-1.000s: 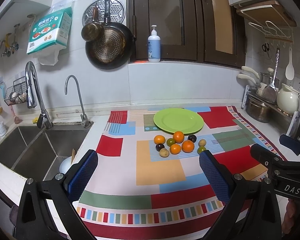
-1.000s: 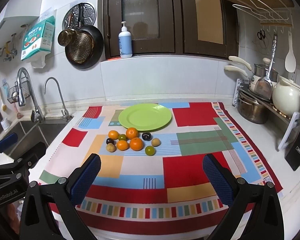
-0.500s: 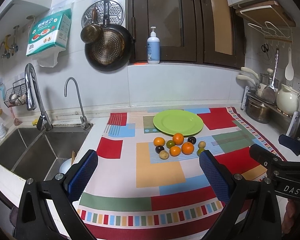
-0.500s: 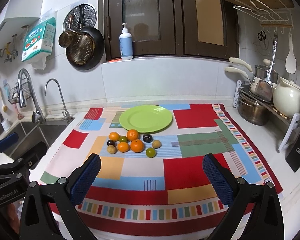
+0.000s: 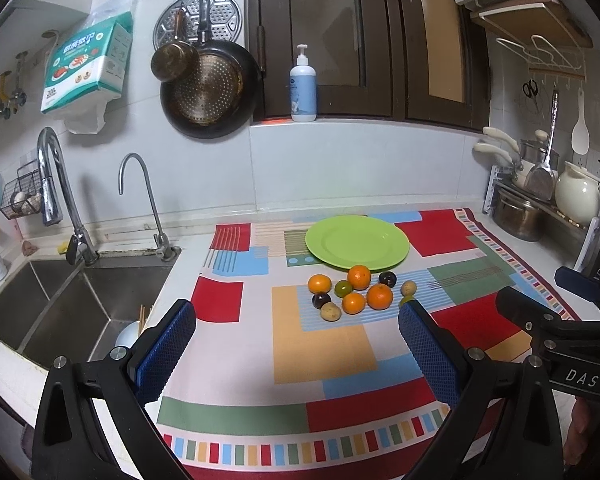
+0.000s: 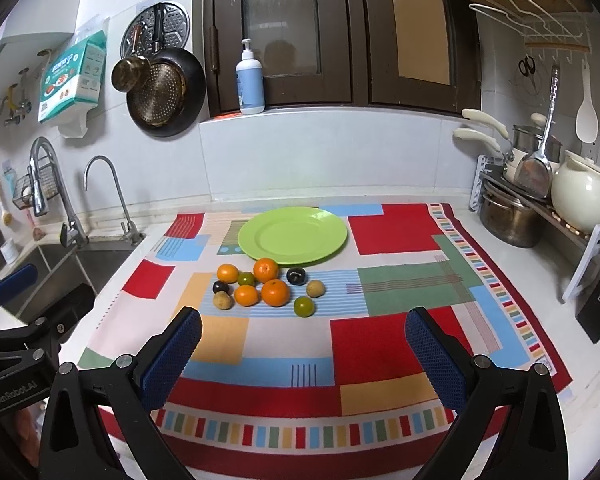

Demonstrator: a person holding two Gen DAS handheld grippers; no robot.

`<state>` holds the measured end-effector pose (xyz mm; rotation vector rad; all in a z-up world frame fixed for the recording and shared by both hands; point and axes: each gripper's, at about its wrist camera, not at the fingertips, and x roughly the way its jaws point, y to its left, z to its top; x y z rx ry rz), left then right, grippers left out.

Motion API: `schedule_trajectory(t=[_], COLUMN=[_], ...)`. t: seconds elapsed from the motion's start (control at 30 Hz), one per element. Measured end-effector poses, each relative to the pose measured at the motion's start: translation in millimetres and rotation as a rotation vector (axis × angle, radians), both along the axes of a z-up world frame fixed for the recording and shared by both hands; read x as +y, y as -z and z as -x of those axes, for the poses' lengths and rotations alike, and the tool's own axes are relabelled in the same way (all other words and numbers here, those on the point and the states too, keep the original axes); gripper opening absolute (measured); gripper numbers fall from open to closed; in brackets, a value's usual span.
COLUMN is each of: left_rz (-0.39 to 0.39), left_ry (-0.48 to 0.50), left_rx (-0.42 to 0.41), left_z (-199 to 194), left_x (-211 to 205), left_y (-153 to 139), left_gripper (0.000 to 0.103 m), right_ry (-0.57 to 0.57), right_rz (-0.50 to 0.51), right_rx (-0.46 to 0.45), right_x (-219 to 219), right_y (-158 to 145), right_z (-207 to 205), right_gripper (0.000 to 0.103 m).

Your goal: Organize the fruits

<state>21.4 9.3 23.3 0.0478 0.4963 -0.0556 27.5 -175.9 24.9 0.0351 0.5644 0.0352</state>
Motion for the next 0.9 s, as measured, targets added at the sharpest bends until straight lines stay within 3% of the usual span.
schedule_trajectory(t=[0.37,0.7,0.9], left_rz=[-0.036,-0.05,-0.035], left_ry=[0.098,0.219,0.219], left_rx=[0.021,0.053,0.088], left_z=[-47,-88,-105], left_x=[4,4,-1], left_y=[18,34,45], left_gripper=[0.103,0.088,0.084], right_ry=[0.034,0.086,0.056], right_rz=[0.008,0.023,0.031], right_rx=[0.048,0.089,0.131], right_x=[11,25,25], right_y=[23,41,50], right_z=[-38,-68,-89], right_gripper=[0.102,0.102,0.096])
